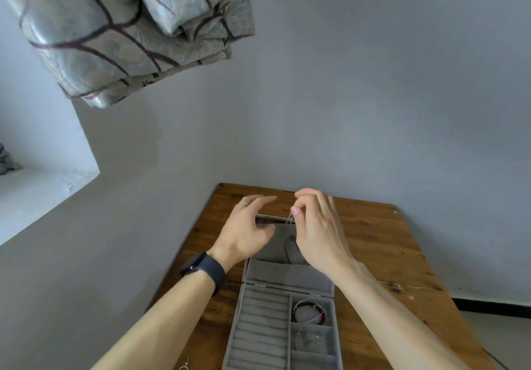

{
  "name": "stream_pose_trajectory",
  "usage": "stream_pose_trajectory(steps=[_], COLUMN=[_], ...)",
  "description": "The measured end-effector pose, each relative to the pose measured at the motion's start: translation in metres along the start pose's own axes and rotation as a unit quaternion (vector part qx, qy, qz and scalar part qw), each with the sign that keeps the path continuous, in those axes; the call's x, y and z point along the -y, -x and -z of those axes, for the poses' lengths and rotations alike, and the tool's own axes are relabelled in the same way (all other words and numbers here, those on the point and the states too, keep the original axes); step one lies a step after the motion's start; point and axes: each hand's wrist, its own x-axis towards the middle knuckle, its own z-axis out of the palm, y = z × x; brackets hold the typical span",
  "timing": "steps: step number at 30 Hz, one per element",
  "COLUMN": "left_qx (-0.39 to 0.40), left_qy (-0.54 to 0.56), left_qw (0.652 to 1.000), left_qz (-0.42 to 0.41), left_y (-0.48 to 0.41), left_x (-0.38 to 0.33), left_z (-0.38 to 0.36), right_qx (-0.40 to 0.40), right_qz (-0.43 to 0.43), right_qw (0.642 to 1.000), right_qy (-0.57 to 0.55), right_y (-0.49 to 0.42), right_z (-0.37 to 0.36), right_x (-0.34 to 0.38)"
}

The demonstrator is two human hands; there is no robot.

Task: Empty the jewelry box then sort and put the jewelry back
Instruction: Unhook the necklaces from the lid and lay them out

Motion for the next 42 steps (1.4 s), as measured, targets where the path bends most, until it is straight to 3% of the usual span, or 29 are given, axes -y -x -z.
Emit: stream_pose_trajectory(steps=[4,10,15,20,28,42], left_qx=[0.028,0.053,0.031,0.094,0.158,0.197], left_qy=[-0.004,0.084,0.071,0.103,0.223,0.324], left_qw=[0.998,0.993,0.992,0.983,0.956,0.925], left_qz=[-0.062,-0.063,-0.102,-0.123,-0.11,0.034], left_y=[-0.001,0.022,0.052,0.093,0.143,0.186], left_x=[-0.054,-0.115,-0.159,-0.194,-0.229,-0.239], left_z=[0.021,0.043,0.051,0.045,-0.004,-0.12], right_qx=[0.004,0.025,0.083,0.101,0.064,-0.014], right_qz=[0.024,0.011,-0.042,-0.12,-0.238,-0.399], right_qw=[0.999,0.999,0.994,0.982,0.891,0.826], right_qy=[-0.023,-0.031,-0.057,-0.108,-0.382,-0.397], right_y=[-0.007,-0.006,0.015,0.055,0.161,0.296], right_z=[0.036,0.108,0.177,0.231,0.24,0.248], right_x=[0.013,0.031,0.046,0.058,0.049,-0.001])
